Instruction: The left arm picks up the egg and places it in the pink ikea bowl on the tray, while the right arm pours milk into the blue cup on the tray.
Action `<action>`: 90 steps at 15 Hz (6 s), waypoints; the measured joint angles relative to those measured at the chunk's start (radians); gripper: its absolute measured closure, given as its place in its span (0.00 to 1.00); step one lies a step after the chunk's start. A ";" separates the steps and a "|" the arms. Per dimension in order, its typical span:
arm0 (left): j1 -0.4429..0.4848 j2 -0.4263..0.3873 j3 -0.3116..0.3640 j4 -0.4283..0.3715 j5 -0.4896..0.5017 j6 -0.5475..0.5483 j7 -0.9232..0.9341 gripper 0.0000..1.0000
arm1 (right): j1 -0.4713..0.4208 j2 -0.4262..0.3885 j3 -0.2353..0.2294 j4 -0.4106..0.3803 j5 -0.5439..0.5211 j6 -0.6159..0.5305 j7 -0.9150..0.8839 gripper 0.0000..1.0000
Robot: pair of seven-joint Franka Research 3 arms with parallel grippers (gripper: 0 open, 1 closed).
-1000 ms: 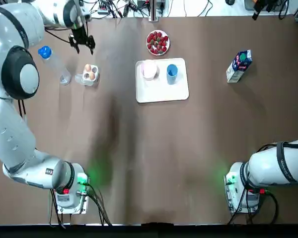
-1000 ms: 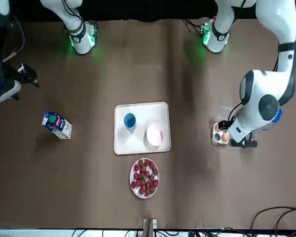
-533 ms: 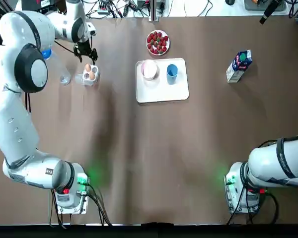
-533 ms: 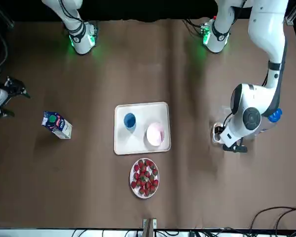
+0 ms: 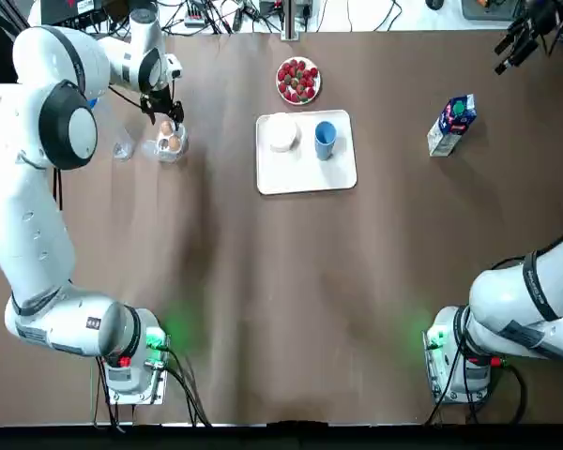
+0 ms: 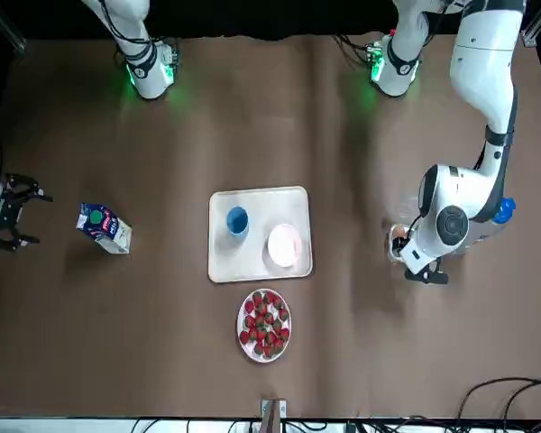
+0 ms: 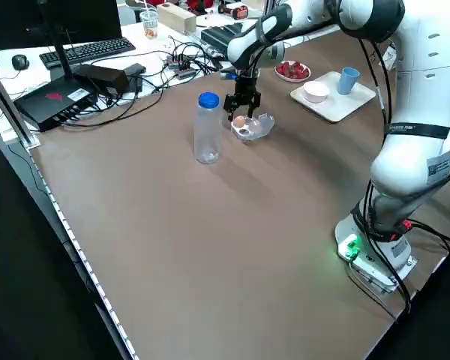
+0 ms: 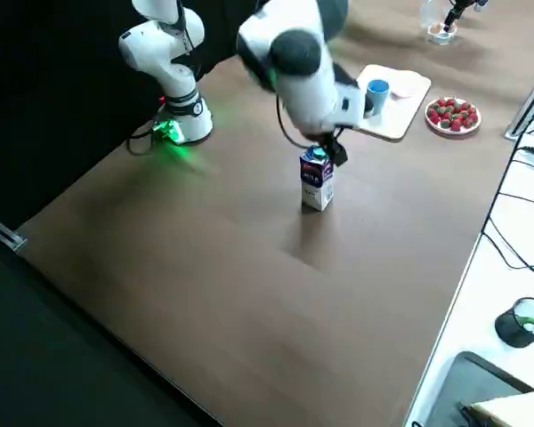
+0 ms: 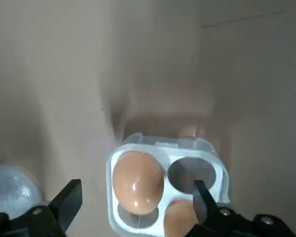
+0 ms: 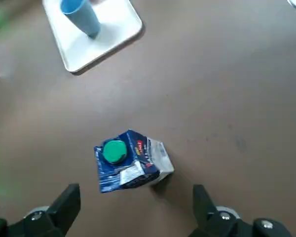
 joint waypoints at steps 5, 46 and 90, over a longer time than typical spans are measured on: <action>0.000 0.007 0.000 0.000 0.001 0.004 0.000 0.15 | -0.071 0.136 0.000 0.046 0.079 0.009 -0.228 0.00; -0.089 -0.144 -0.341 0.100 -0.217 -0.140 -0.521 0.52 | -0.176 0.507 0.015 0.098 0.302 -0.188 -0.900 0.01; 0.123 -0.446 -0.322 0.281 -0.056 -0.689 -0.080 0.00 | -0.158 0.532 0.024 0.044 0.355 -0.204 -0.945 0.01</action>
